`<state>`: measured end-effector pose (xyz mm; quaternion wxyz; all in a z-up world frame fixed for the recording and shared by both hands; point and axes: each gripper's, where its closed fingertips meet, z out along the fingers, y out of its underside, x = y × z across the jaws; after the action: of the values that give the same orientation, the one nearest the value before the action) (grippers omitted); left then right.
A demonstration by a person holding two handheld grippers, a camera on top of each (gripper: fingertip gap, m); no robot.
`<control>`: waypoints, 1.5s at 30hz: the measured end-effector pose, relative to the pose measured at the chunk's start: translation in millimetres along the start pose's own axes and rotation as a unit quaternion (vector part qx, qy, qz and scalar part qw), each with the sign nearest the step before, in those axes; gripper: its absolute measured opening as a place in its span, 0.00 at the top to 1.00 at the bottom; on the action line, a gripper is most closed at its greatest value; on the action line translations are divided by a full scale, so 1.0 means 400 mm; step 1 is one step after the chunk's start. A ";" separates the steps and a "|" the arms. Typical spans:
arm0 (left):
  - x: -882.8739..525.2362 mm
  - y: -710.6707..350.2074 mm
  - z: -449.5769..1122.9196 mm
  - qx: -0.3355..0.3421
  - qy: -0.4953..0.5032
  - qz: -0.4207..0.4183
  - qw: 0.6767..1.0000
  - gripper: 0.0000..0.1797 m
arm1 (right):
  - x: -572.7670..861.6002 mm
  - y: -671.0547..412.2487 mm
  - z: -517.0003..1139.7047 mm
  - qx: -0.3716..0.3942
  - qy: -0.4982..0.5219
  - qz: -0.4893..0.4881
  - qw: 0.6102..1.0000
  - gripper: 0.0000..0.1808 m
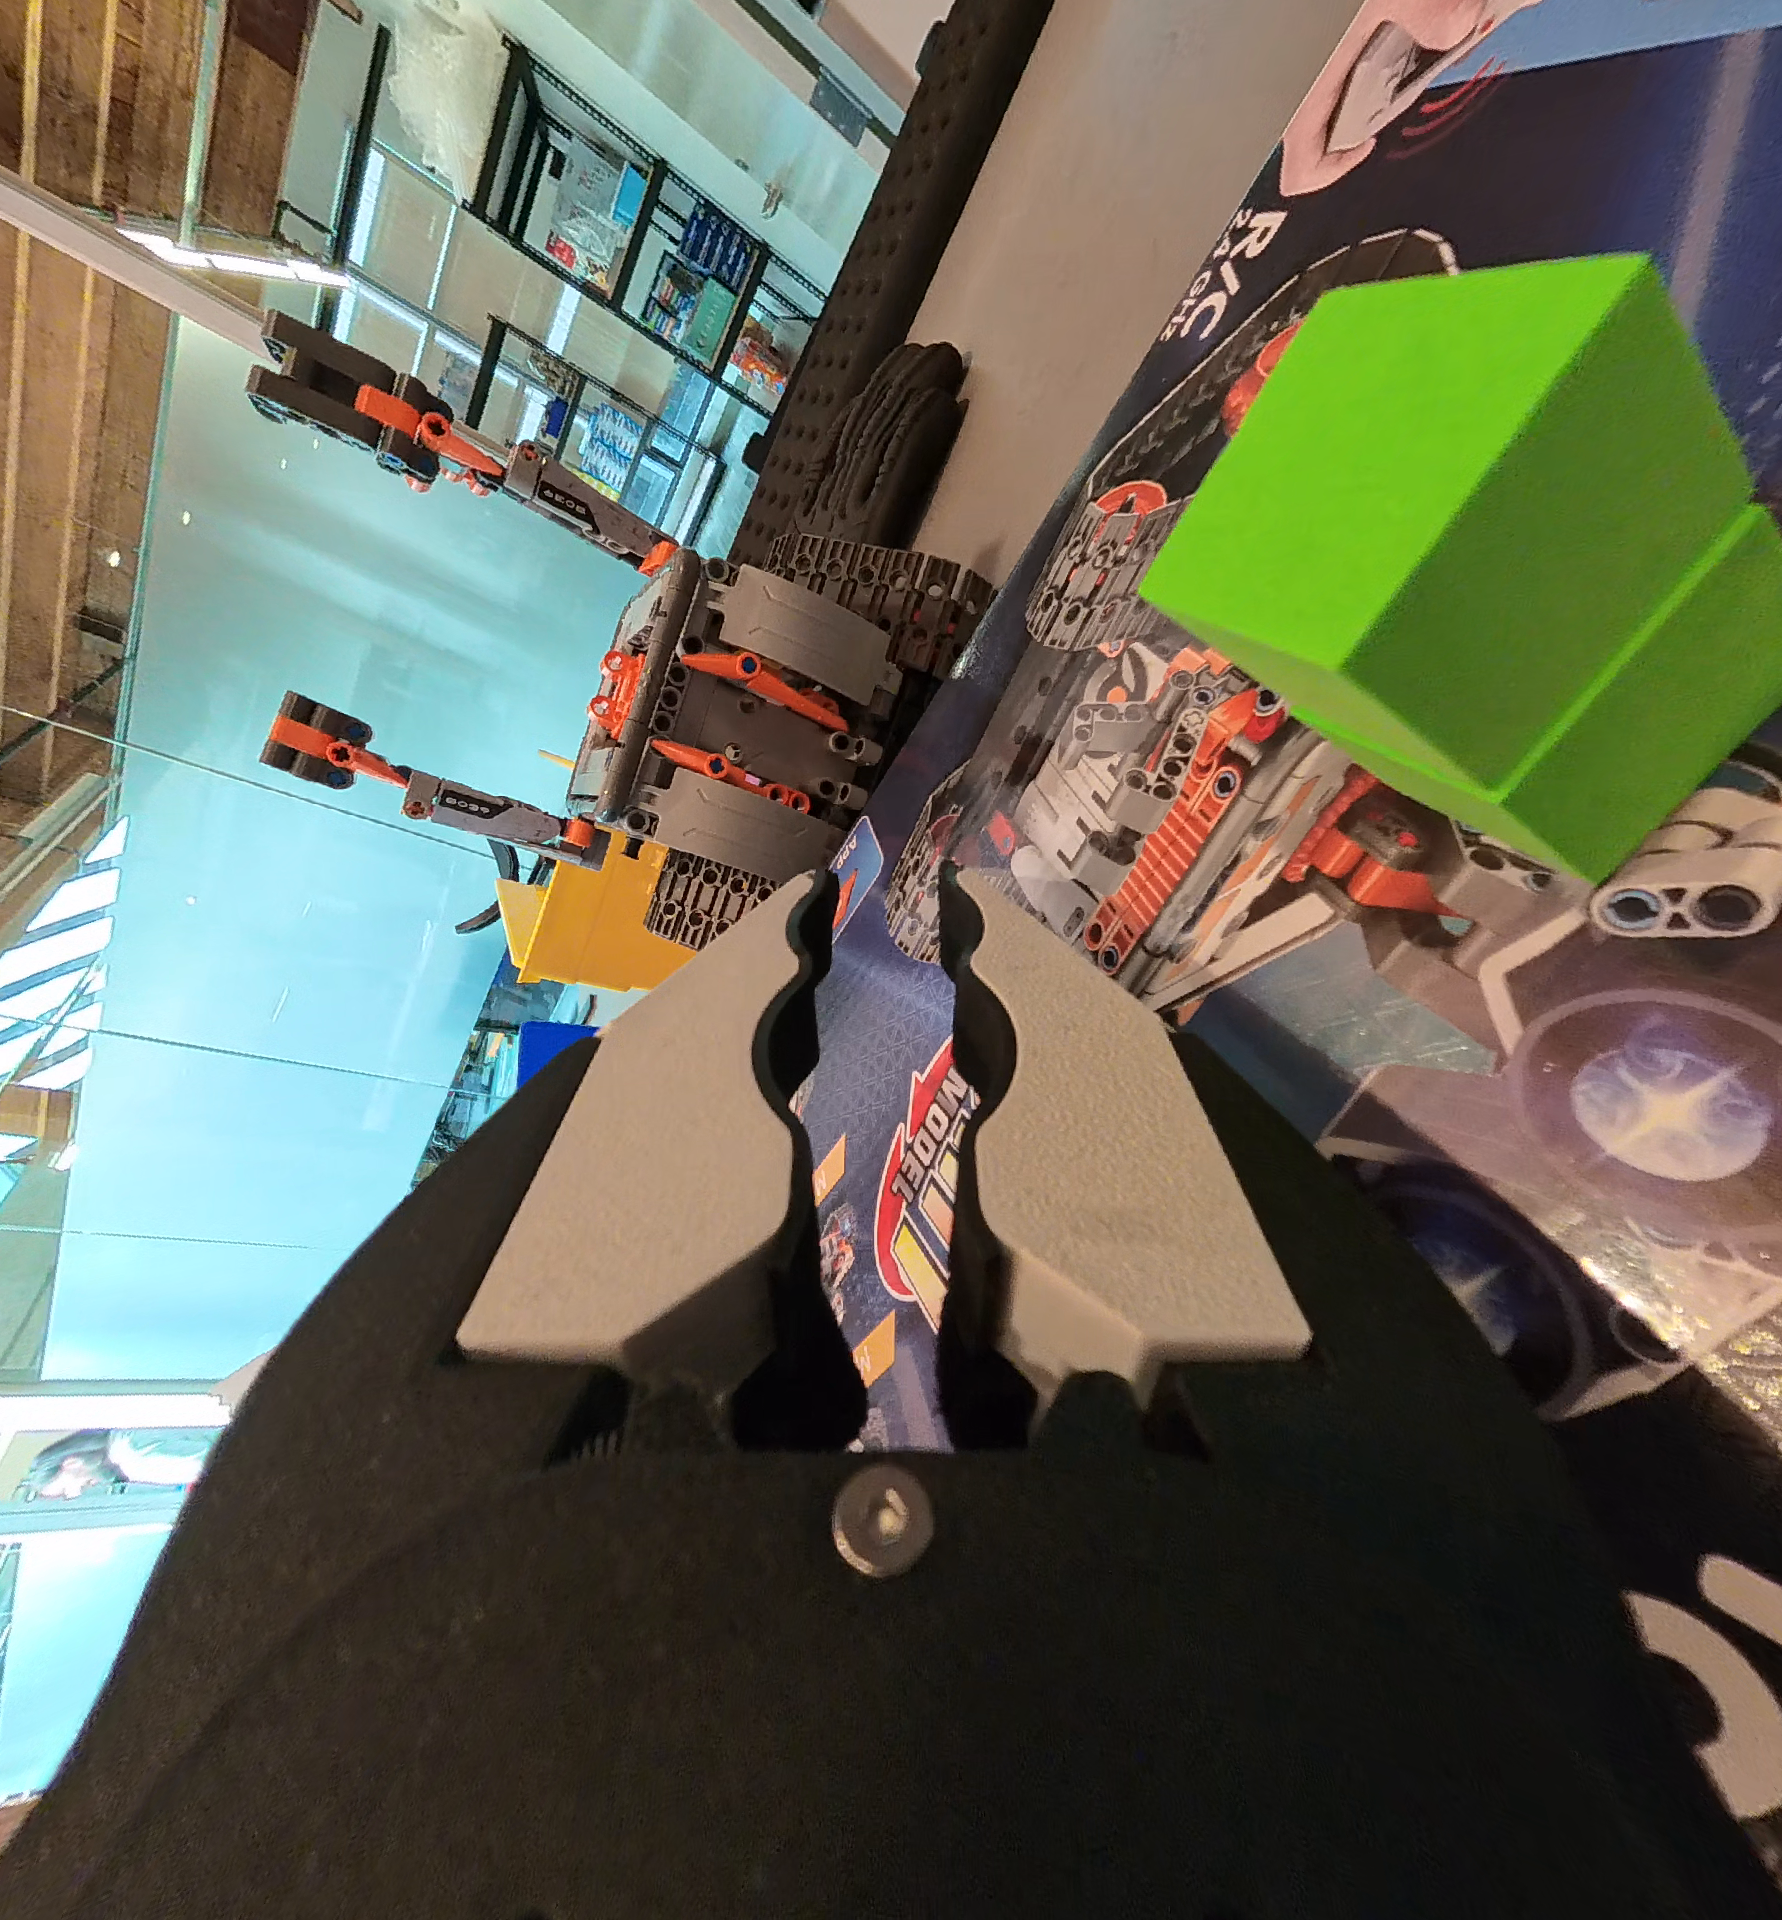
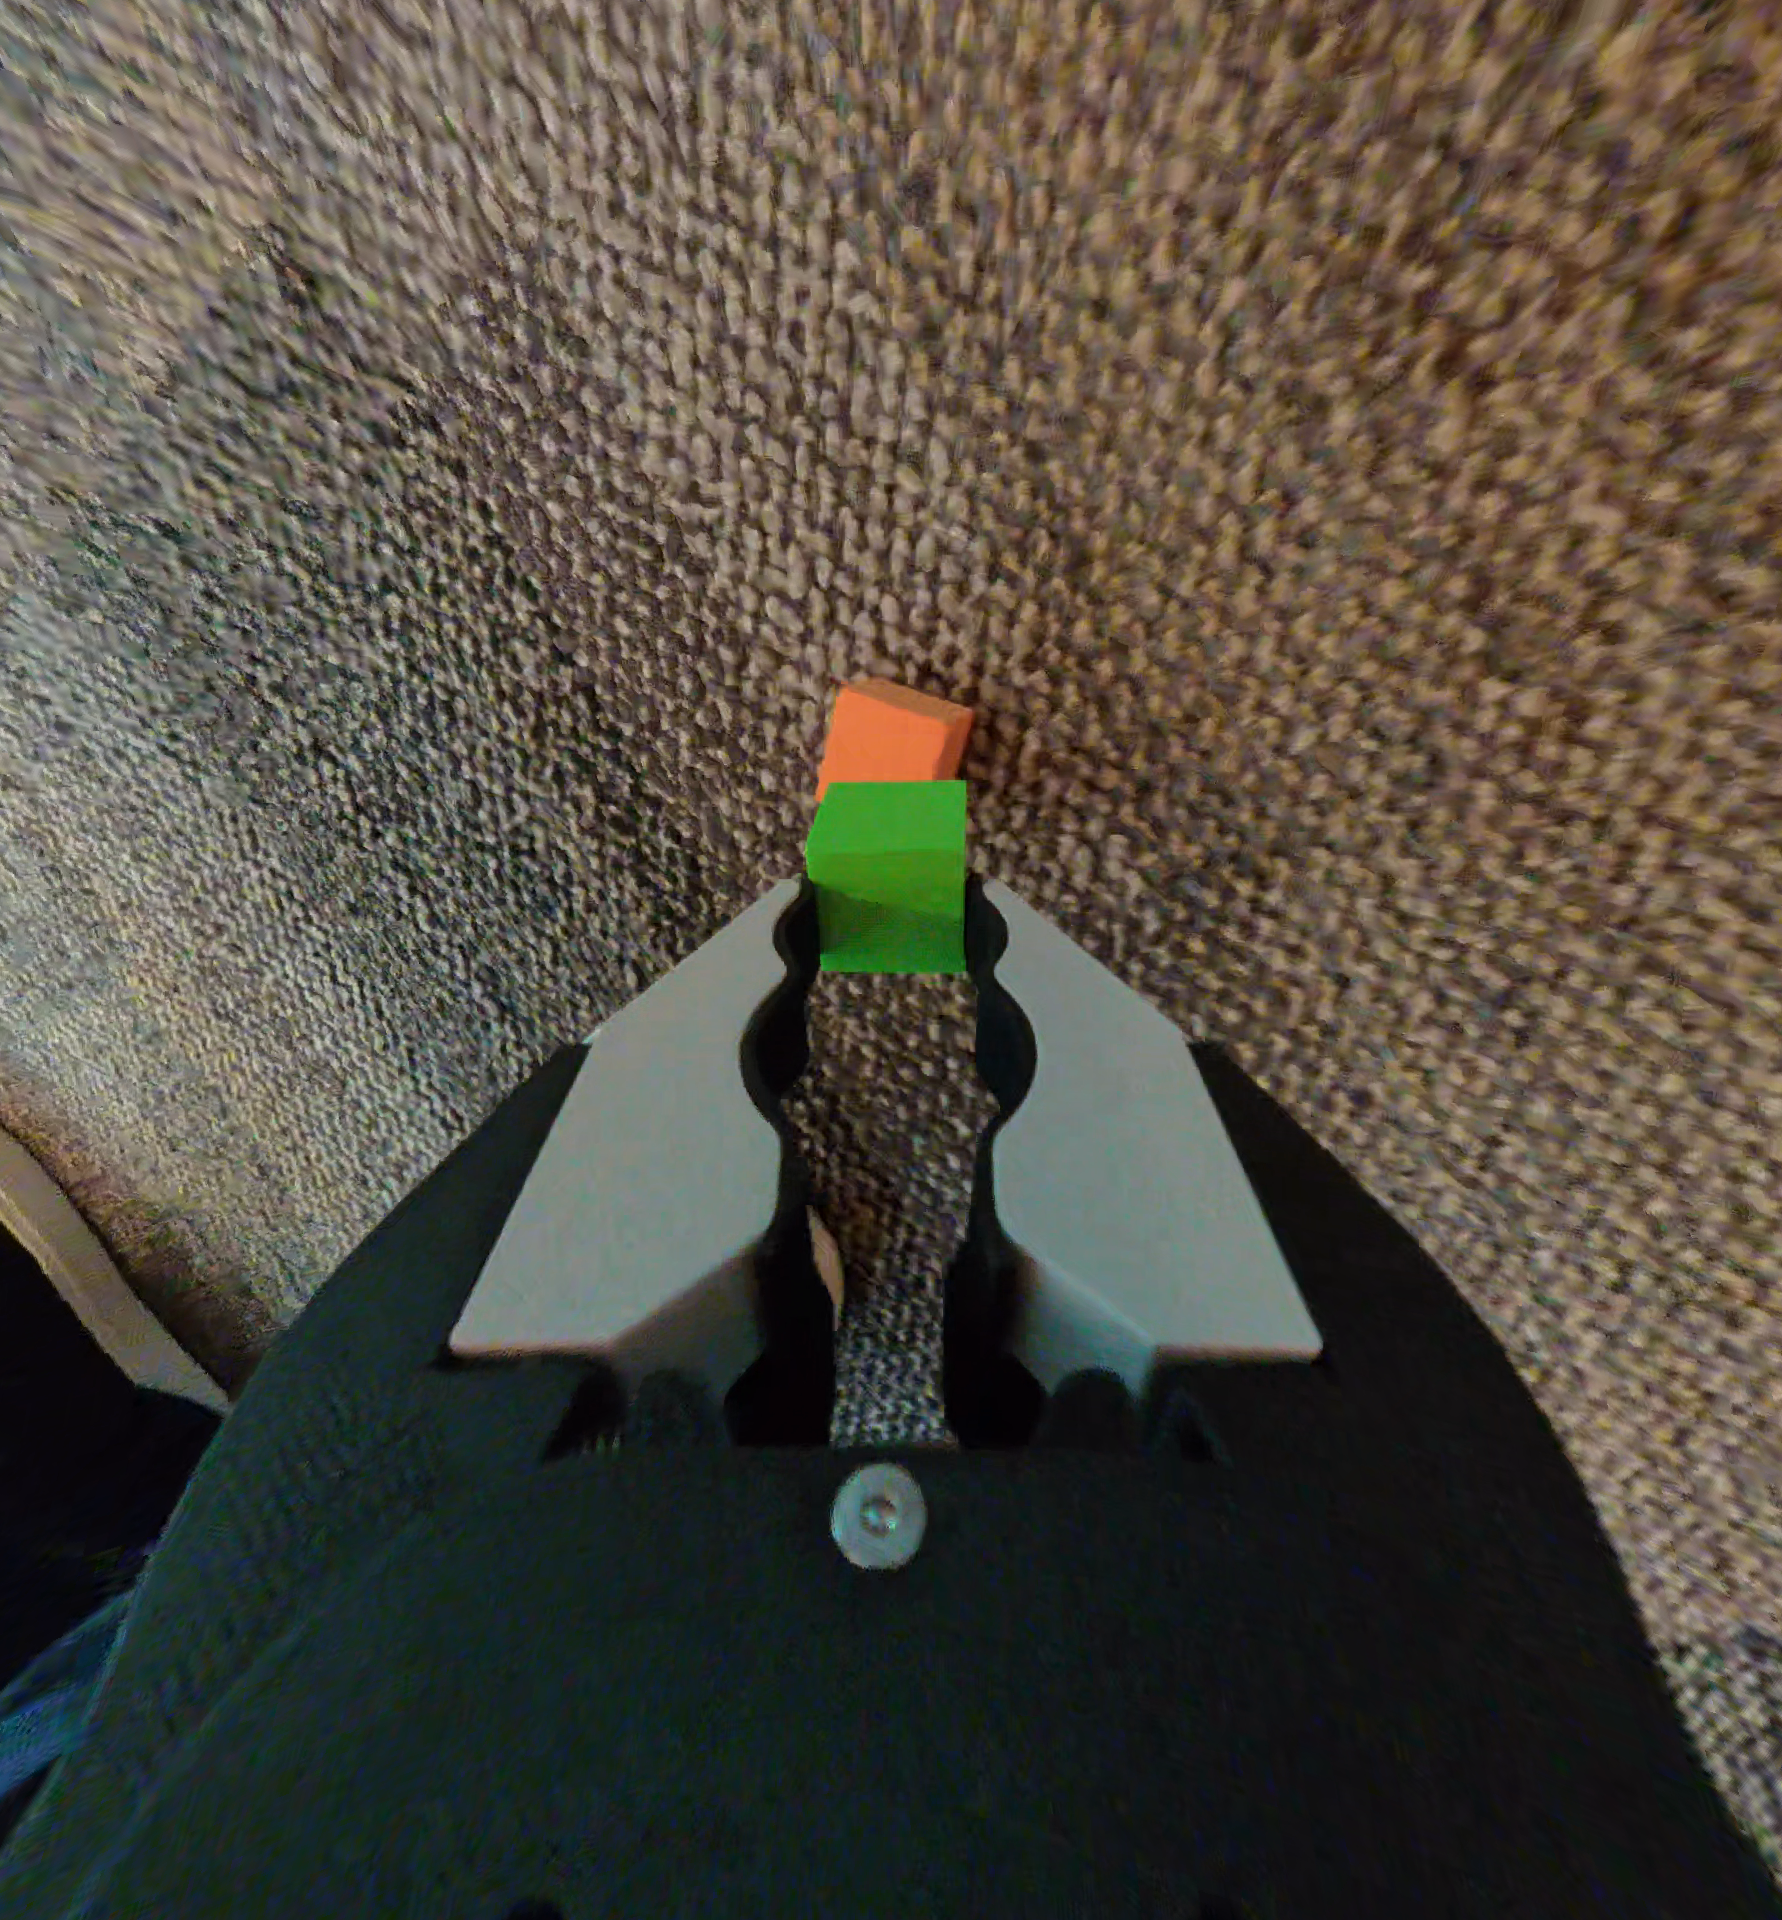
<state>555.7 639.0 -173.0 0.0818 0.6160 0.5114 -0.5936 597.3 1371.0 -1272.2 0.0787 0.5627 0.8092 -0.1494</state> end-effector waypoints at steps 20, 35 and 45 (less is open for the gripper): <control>0.009 -0.008 -0.010 0.014 0.004 0.006 1.000 0.90 | -0.029 -0.016 0.134 -0.048 0.043 0.056 0.996 0.86; 0.011 -0.012 -0.010 0.021 0.012 0.002 1.000 0.91 | -0.211 -0.389 -0.676 0.092 0.013 -0.112 0.989 0.86; 0.006 -0.019 -0.012 0.034 0.011 -0.003 0.999 0.88 | -0.621 -0.640 -1.343 0.106 -0.069 -0.324 0.938 0.86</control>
<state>552.9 647.1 -169.8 0.0538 0.6233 0.4935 -0.6042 468.1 1245.6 -653.0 0.0212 0.2638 0.9196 -0.2902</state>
